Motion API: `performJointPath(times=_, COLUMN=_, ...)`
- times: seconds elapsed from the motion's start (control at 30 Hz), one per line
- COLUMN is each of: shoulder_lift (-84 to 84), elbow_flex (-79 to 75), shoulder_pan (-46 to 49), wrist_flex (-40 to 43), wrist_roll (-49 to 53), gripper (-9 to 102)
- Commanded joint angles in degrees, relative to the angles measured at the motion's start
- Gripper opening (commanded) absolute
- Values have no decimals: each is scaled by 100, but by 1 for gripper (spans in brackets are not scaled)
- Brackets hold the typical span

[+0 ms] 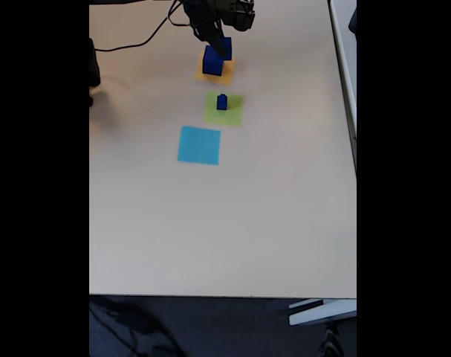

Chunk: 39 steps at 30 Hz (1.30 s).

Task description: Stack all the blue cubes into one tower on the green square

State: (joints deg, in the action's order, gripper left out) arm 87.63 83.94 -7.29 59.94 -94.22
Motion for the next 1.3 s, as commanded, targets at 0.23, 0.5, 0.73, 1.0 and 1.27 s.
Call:
performJointPath(times=0.23, shoulder_lift=642, elbow_flex=-853, shoulder_pan=1002, wrist_flex=738, wrist_roll=1160, gripper=9)
performJointPath(times=0.5, shoulder_lift=334, elbow_flex=-888, shoulder_pan=1986, wrist_flex=1125, wrist_roll=1986, gripper=9)
performJointPath(times=0.73, shoulder_lift=-1081, elbow_flex=-2127, shoulder_pan=2654, wrist_flex=1890, wrist_roll=2865, gripper=9)
performJointPath(times=1.0, shoulder_lift=-1283, elbow_flex=-1925, shoulder_pan=2936, wrist_flex=1837, wrist_roll=3094, gripper=8)
performJointPath(times=1.27, shoulder_lift=-1107, elbow_flex=-940, shoulder_pan=2953, wrist_flex=1134, wrist_roll=2927, gripper=8)
